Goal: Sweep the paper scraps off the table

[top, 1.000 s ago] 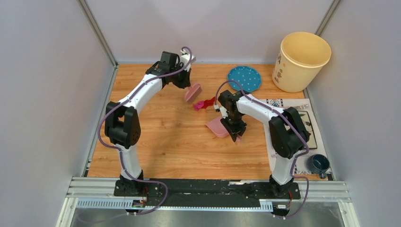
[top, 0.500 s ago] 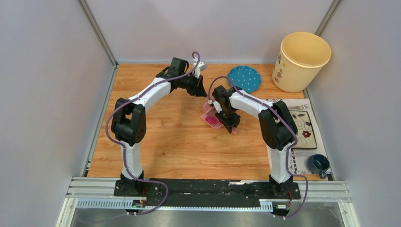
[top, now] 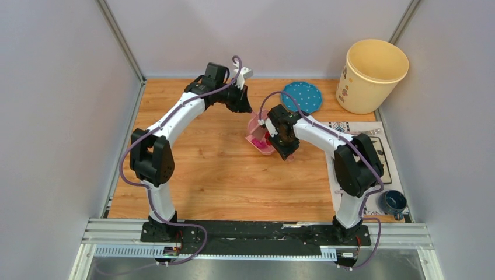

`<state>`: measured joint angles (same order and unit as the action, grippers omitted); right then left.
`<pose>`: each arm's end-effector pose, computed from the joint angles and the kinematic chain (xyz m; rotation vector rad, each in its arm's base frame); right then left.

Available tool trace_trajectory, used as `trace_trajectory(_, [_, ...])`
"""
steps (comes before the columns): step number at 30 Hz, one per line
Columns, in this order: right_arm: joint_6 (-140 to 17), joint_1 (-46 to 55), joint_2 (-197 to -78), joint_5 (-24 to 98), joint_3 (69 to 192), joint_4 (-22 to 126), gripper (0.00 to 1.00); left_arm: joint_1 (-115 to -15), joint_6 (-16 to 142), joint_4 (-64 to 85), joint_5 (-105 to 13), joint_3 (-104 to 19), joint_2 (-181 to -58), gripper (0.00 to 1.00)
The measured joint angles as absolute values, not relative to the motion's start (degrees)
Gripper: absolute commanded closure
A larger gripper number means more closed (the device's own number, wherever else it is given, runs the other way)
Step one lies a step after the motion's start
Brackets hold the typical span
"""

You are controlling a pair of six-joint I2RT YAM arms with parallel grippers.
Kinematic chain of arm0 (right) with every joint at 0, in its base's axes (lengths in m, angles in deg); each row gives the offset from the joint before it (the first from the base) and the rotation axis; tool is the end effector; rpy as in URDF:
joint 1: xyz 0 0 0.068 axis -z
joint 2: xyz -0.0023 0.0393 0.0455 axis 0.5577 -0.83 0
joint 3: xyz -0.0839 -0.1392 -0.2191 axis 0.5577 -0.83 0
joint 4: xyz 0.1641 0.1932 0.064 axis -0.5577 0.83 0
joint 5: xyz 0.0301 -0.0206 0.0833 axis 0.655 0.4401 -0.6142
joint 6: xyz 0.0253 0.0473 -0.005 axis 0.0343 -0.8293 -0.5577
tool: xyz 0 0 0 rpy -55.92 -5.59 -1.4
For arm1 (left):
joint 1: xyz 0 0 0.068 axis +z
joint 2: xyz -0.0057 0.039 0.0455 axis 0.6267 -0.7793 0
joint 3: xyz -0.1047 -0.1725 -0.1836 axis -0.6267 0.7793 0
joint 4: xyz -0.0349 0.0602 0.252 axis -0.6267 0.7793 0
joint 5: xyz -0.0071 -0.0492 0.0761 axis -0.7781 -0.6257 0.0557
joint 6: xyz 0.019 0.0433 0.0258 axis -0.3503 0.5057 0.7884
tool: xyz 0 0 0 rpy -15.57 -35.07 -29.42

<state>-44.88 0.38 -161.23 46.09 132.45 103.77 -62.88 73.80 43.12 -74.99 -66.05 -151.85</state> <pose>0.2936 0.1938 0.1989 -1.0906 2.7673 0.0247 0.3827 -0.1945 0.3043 0.8006 2.1658 -0.9653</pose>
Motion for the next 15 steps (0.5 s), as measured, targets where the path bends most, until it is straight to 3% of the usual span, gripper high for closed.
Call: trace_trajectory(15, [-41.56, 0.27, -157.78, 49.04, 133.15, 103.35, 1.0, -59.8, 81.17, 51.64, -69.25, -71.9, -147.48, 1.0])
